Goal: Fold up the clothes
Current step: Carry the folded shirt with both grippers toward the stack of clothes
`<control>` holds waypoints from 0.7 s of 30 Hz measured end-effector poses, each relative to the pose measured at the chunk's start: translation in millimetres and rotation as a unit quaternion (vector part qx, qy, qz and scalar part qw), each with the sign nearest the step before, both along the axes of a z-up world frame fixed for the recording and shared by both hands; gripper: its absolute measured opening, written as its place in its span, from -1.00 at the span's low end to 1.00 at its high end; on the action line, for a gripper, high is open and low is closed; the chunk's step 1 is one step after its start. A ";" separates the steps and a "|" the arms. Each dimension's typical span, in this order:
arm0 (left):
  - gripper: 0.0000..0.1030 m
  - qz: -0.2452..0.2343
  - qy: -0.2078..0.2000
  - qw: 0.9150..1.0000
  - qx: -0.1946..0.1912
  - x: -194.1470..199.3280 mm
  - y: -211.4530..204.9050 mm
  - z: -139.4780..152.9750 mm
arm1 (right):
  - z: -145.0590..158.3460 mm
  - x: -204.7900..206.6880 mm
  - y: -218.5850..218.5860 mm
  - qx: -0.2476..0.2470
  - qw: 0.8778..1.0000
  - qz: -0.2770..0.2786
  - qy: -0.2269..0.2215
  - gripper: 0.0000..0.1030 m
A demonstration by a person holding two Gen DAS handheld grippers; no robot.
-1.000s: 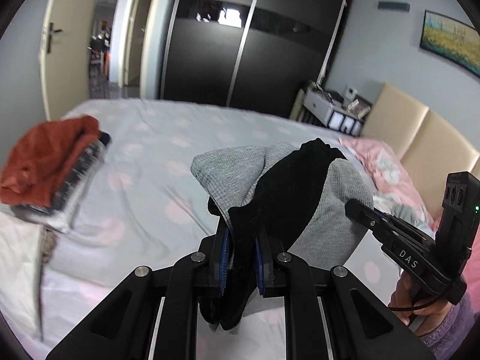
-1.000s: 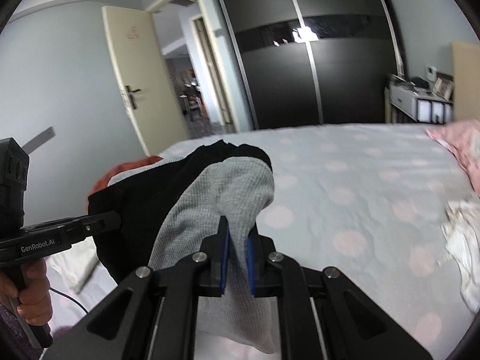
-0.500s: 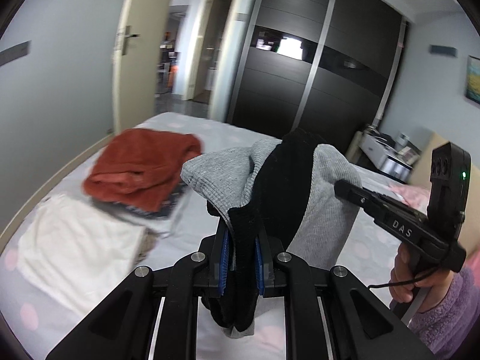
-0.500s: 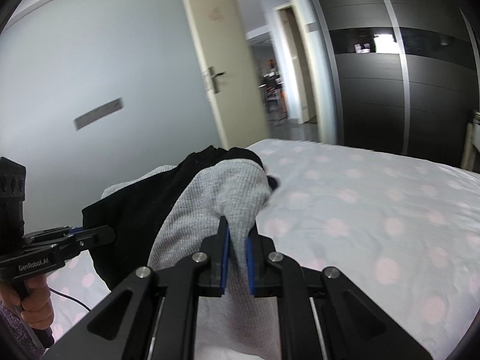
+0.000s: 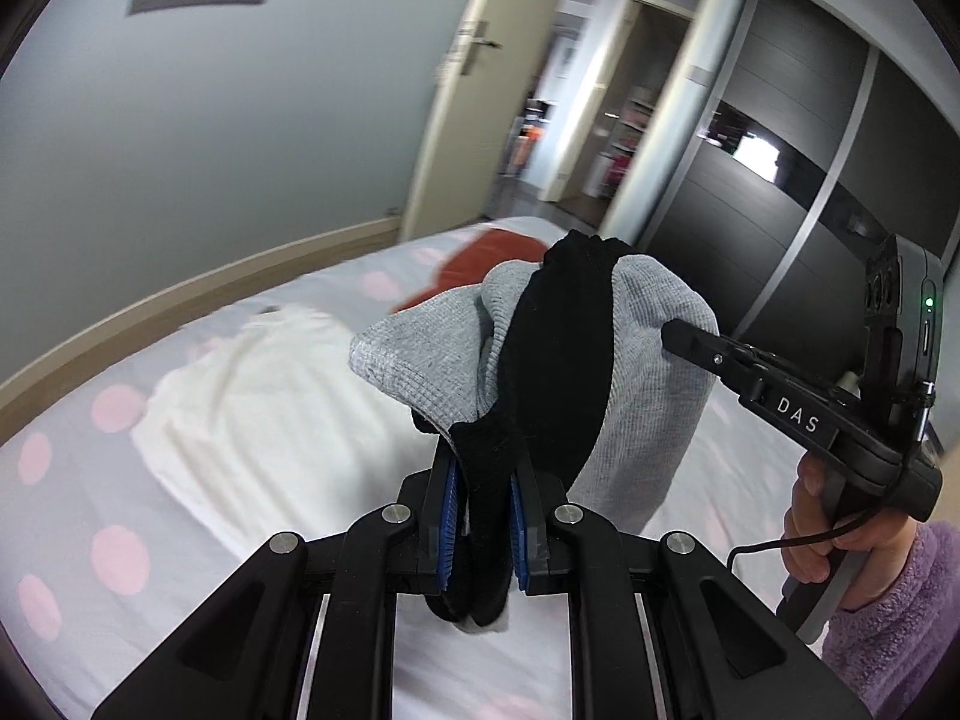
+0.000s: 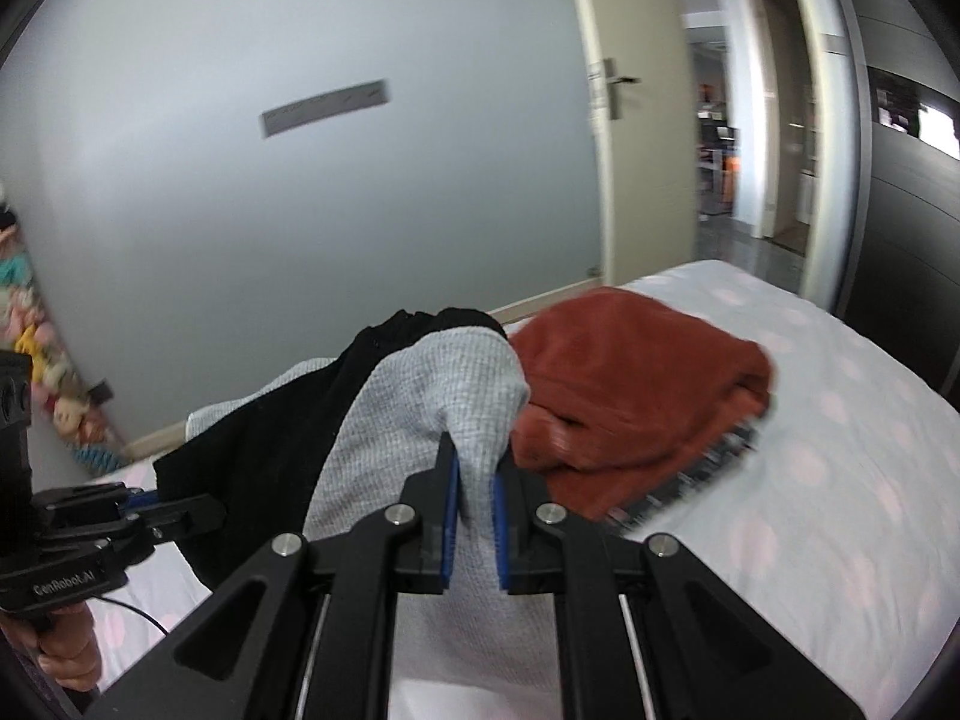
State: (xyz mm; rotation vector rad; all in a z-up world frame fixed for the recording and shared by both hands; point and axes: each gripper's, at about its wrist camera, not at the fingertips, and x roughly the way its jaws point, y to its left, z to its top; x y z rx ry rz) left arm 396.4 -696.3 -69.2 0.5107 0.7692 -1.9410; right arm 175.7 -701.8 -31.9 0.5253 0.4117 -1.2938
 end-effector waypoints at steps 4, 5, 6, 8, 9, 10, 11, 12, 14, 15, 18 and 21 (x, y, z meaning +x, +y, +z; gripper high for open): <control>-0.70 0.037 -0.019 0.999 0.008 19.0 -24.5 -14.0 | -17.3 28.4 -43.1 0.010 0.999 0.041 0.007 -0.83; -0.70 0.045 -0.025 0.999 0.012 23.1 -30.3 -18.4 | -21.7 35.6 -54.3 0.012 0.999 0.050 0.008 -0.83; -0.70 0.053 -0.031 0.998 0.015 27.1 -36.1 -22.7 | -26.6 43.0 -64.4 0.014 0.998 0.057 0.007 -0.83; -0.70 0.069 -0.042 0.997 0.022 35.2 -47.7 -31.3 | -37.0 57.9 -85.1 0.018 0.997 0.072 0.005 -0.83; -0.70 0.076 -0.048 0.996 0.025 38.8 -53.1 -35.7 | -43.3 65.3 -96.6 0.022 0.997 0.079 0.002 -0.83; -0.70 0.083 -0.052 0.995 0.028 41.9 -58.0 -40.3 | -48.3 71.1 -105.4 0.025 0.996 0.084 0.002 -0.83; -0.70 0.090 -0.056 0.994 0.033 45.6 -63.8 -45.9 | -53.4 76.8 -114.2 0.028 0.996 0.089 0.002 -0.83; -0.70 0.097 -0.060 0.993 0.038 47.8 -68.9 -51.0 | -58.8 82.2 -123.2 0.031 0.995 0.093 0.001 -0.82; -0.70 0.111 -0.066 0.990 0.048 52.9 -79.6 -62.7 | -69.5 93.0 -140.9 0.038 0.994 0.101 0.000 -0.83; -0.70 0.119 -0.068 0.989 0.054 55.9 -85.4 -69.2 | -75.3 98.5 -149.0 0.042 0.994 0.104 -0.002 -0.82; -0.70 0.142 -0.062 0.985 0.082 65.0 -102.7 -91.0 | -94.5 103.3 -174.3 0.067 0.992 0.108 -0.008 -0.74; -0.70 0.154 -0.077 0.977 0.122 66.2 -121.9 -123.7 | -116.6 102.9 -191.5 0.108 0.989 0.095 -0.010 -0.44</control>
